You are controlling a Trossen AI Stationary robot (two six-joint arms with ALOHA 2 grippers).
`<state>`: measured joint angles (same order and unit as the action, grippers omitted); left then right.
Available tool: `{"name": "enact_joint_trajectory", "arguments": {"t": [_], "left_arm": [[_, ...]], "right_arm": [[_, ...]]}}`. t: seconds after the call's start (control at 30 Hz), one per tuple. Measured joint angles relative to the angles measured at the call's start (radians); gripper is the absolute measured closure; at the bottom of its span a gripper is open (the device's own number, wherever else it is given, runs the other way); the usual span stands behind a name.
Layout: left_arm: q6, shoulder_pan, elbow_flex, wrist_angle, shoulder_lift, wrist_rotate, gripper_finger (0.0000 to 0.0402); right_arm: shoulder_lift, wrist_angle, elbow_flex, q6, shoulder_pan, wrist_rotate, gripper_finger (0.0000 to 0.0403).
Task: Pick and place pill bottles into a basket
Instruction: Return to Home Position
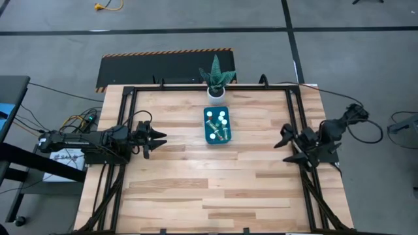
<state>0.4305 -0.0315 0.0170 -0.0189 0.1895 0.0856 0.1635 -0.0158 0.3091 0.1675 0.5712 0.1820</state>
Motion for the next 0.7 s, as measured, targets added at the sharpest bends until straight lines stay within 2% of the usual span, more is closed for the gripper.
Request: {"name": "enact_joint_trajectory", "arguments": {"t": [0.2, 0.37, 0.53, 0.7], "left_arm": [[0.000, 0.000, 0.000, 0.000, 0.000, 0.000, 0.0237], [0.000, 0.000, 0.000, 0.000, 0.000, 0.000, 0.0237], [0.000, 0.000, 0.000, 0.000, 0.000, 0.000, 0.0237], [0.000, 0.000, 0.000, 0.000, 0.000, 0.000, 0.0237]], "right_arm": [[-0.164, 0.146, -0.164, 0.002, 0.029, -0.053, 0.0137], [-0.159, 0.264, -0.237, 0.024, 0.029, -0.119, 0.0137], [-0.162, 0.400, -0.298, 0.034, 0.021, -0.131, 0.0137], [-0.162, 0.330, -0.301, 0.025, -0.023, -0.136, 0.0137]]}}
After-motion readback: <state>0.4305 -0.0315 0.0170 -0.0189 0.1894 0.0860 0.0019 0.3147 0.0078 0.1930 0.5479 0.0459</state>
